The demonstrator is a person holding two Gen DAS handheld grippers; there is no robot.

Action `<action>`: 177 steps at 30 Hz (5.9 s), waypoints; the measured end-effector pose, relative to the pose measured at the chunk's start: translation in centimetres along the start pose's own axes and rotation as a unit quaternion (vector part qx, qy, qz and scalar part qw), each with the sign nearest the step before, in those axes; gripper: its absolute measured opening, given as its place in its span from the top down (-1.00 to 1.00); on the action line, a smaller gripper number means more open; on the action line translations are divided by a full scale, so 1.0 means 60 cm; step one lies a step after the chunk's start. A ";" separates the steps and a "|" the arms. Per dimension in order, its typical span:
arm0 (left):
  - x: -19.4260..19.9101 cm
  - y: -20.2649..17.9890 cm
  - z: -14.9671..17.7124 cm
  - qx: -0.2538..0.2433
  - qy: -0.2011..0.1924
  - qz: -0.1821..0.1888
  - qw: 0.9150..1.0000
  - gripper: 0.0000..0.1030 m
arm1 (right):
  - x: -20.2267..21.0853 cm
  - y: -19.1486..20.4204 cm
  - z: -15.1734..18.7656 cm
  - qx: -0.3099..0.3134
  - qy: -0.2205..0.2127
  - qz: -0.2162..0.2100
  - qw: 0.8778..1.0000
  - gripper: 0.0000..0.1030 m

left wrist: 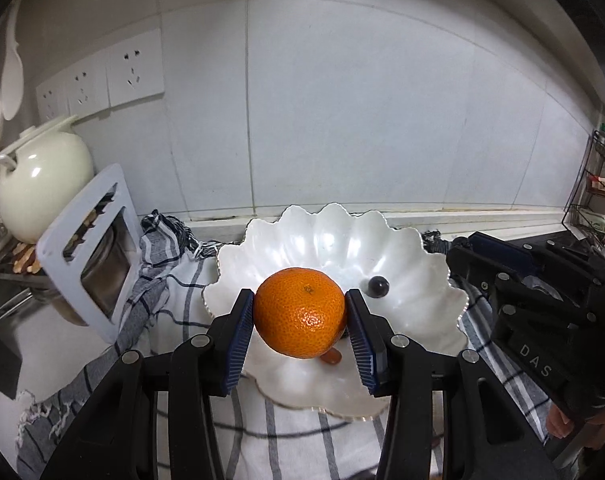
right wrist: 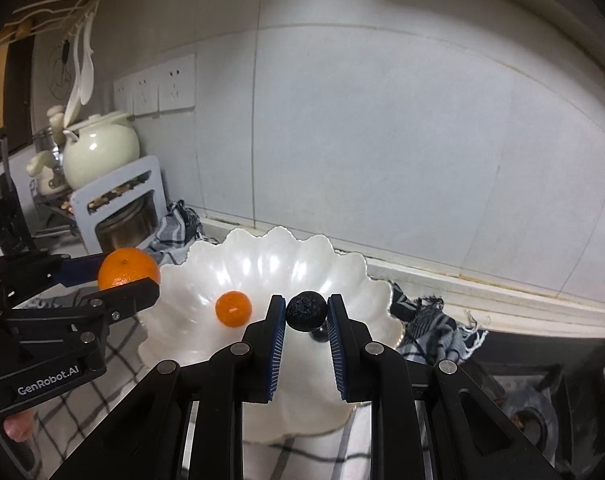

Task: Organize fruits
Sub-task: 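Carry the mandarin and blueberry up over the white bowl, then open both grippers to drop the mandarin and blueberry into the bowl, then withdraw both grippers from the bowl back over the cloth, then reach the left gripper to a dark grape while the right gripper reaches a tan longan, then close the left gripper on the dark grape while the right gripper grasps the longan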

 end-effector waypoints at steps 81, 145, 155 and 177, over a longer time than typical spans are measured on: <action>0.168 -0.046 -0.010 -0.047 -0.039 -0.072 0.996 -0.34 | 0.141 -0.002 0.005 -0.024 0.005 -0.026 0.999 0.30; 0.106 -0.076 0.276 -0.133 0.062 0.028 0.989 -0.44 | 0.142 0.089 0.303 0.003 0.127 -0.038 0.991 0.30; 0.060 -0.091 0.270 -0.126 0.071 0.050 0.988 -0.26 | 0.110 0.072 0.314 -0.042 0.138 -0.057 0.988 0.30; -0.008 -0.115 0.275 -0.096 0.119 0.066 0.986 0.29 | 0.076 0.067 0.324 -0.057 0.150 -0.078 0.984 0.32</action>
Point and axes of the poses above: each gripper's, at about its wrist camera, not at the fingertips, and x roughly against the way its jaws point, y to its left, z to its underside, the point moved 5 cm from there along -x, roughly the way its jaws point, and after that the axes turned 1 degree about -x, right-handed, at the moved point
